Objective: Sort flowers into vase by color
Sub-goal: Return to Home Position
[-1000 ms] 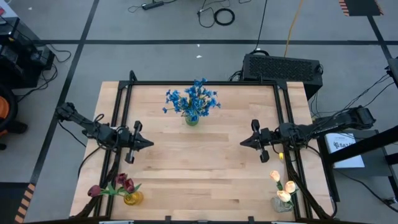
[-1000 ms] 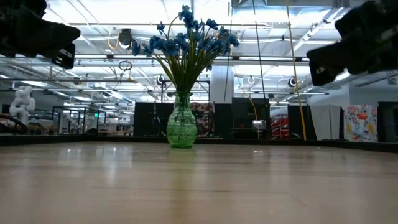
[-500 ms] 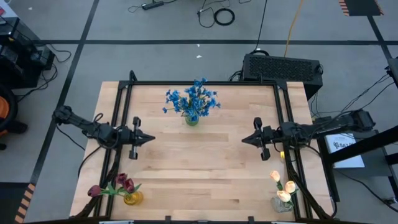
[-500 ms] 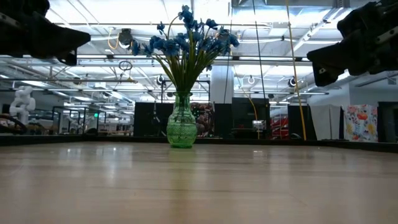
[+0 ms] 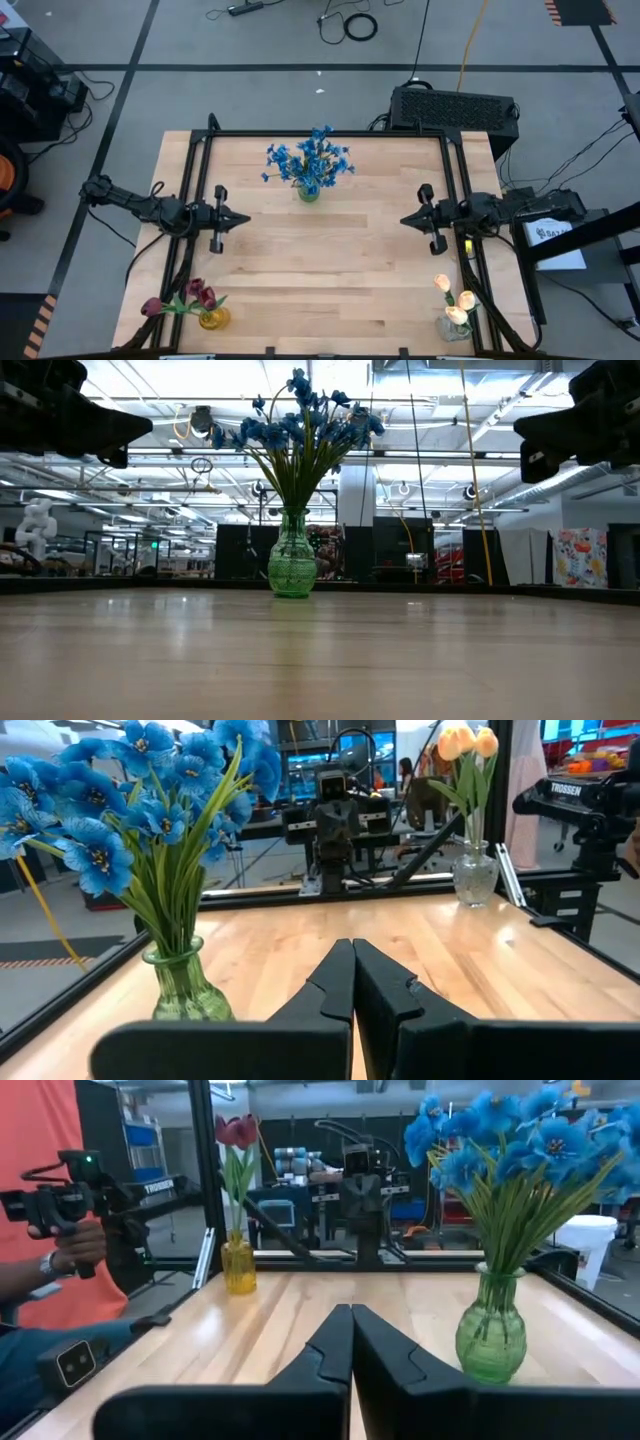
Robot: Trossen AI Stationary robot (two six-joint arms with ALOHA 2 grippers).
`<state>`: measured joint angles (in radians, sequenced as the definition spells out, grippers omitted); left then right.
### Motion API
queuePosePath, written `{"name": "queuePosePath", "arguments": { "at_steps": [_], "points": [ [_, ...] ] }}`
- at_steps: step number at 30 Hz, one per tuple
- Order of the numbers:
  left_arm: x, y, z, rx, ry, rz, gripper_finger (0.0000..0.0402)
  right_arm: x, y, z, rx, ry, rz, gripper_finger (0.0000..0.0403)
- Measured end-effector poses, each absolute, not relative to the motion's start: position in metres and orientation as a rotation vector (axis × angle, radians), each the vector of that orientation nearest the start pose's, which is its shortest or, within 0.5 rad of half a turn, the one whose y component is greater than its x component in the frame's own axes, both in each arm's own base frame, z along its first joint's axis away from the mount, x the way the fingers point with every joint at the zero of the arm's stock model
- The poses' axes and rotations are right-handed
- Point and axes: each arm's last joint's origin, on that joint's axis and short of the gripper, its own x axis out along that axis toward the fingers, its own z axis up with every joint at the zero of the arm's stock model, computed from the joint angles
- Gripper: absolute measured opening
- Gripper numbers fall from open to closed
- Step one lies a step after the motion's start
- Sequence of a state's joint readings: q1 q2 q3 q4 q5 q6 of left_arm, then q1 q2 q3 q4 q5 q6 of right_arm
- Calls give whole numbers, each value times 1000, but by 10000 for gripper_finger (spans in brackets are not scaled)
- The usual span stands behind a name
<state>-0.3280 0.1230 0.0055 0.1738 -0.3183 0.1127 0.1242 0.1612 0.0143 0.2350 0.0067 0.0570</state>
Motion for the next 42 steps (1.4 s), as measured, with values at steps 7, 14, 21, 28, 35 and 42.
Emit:
{"name": "queuePosePath", "arguments": {
  "at_steps": [7,14,21,28,35,42],
  "points": [
    [101,-25,172,94,-54,-7,3,95,12,183,-6,-170,116,0],
    [101,-25,172,85,-53,-8,3,96,6,177,11,-101,7,0],
    [101,-25,172,91,-54,-8,3,97,4,171,46,-34,-9,0],
    [101,-22,173,120,-58,50,3,98,5,169,59,-12,16,0],
    [103,-13,174,124,-74,104,1,101,5,166,51,24,14,0],
    [104,-4,174,133,-76,82,0,101,5,166,63,26,14,0]
  ]
}}
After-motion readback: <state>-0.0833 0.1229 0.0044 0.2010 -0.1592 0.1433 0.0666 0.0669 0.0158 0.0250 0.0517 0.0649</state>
